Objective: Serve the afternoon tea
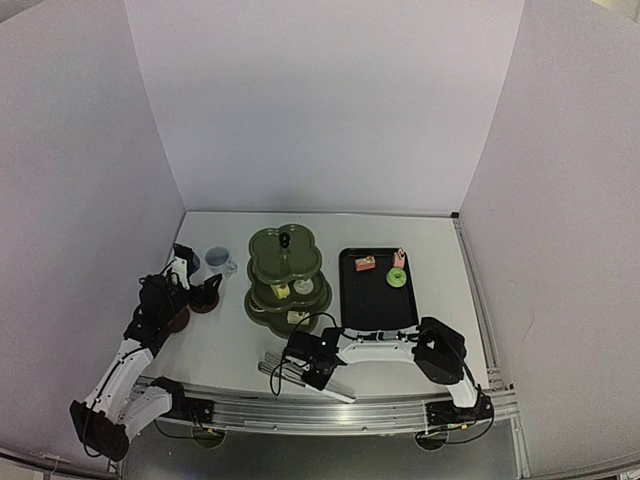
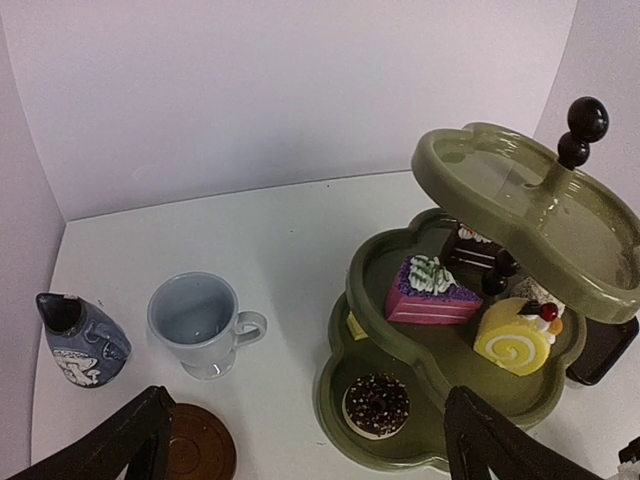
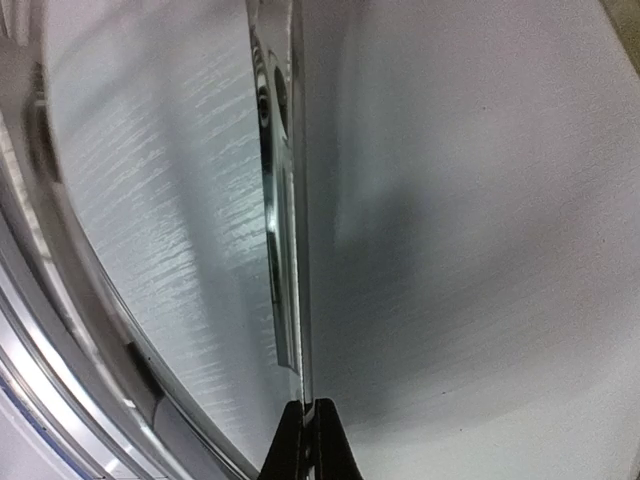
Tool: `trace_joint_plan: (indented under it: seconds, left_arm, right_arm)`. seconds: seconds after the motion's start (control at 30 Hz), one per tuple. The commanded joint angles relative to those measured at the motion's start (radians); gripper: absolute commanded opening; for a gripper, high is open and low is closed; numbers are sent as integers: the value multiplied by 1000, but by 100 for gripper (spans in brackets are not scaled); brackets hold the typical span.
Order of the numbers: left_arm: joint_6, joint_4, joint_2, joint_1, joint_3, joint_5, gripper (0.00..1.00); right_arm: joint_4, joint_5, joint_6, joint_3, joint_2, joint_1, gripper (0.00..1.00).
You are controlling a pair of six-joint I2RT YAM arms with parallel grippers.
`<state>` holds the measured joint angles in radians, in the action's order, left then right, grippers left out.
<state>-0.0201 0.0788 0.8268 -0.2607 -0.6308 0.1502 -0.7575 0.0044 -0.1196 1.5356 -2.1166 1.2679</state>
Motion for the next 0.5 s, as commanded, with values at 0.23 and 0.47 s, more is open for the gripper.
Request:
trace_joint_plan:
  seconds: [0.23,0.47]
  left_arm:
    - [32,31,-98,4,-19,321,91]
    - [-76,-56,-69,4,-82,615,85]
  right_arm:
    - [23,210,-63,105,314,5,0]
    - [256,373,-68,194,411,16,0]
